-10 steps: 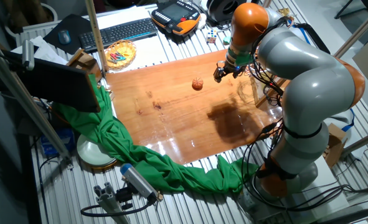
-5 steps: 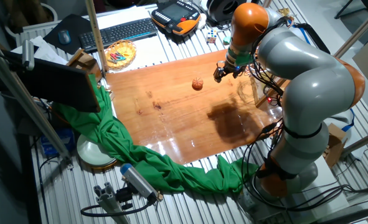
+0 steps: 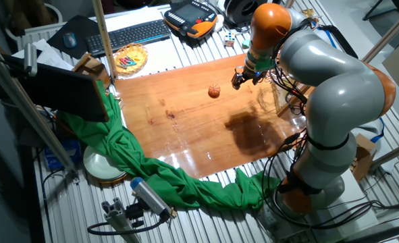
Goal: Grab a basketball, release it and shoot it into the basket
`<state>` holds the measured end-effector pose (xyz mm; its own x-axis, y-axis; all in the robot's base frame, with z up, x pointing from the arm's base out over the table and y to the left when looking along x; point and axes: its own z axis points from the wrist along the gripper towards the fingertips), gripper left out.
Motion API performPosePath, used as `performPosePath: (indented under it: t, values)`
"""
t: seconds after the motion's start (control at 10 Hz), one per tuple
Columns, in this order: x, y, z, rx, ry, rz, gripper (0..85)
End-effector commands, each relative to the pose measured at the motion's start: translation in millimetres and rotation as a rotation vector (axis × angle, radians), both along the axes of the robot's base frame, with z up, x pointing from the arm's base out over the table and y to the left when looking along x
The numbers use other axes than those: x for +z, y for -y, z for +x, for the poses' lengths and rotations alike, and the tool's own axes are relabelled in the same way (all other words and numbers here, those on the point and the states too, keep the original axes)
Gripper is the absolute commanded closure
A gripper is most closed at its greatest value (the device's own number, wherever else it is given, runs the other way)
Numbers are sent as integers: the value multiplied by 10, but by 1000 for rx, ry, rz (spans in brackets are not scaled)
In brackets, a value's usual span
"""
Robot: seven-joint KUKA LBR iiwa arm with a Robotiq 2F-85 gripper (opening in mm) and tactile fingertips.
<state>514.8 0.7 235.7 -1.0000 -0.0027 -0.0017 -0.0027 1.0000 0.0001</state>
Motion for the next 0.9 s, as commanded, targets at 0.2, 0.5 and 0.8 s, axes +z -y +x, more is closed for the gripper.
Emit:
performPosePath:
  t: [0.2, 0.5, 0.8]
  values:
    - [17, -8, -3, 93, 14, 2, 843]
    - [9, -17, 4, 93, 14, 1, 843]
    - [-12, -30, 23, 93, 16, 4, 843]
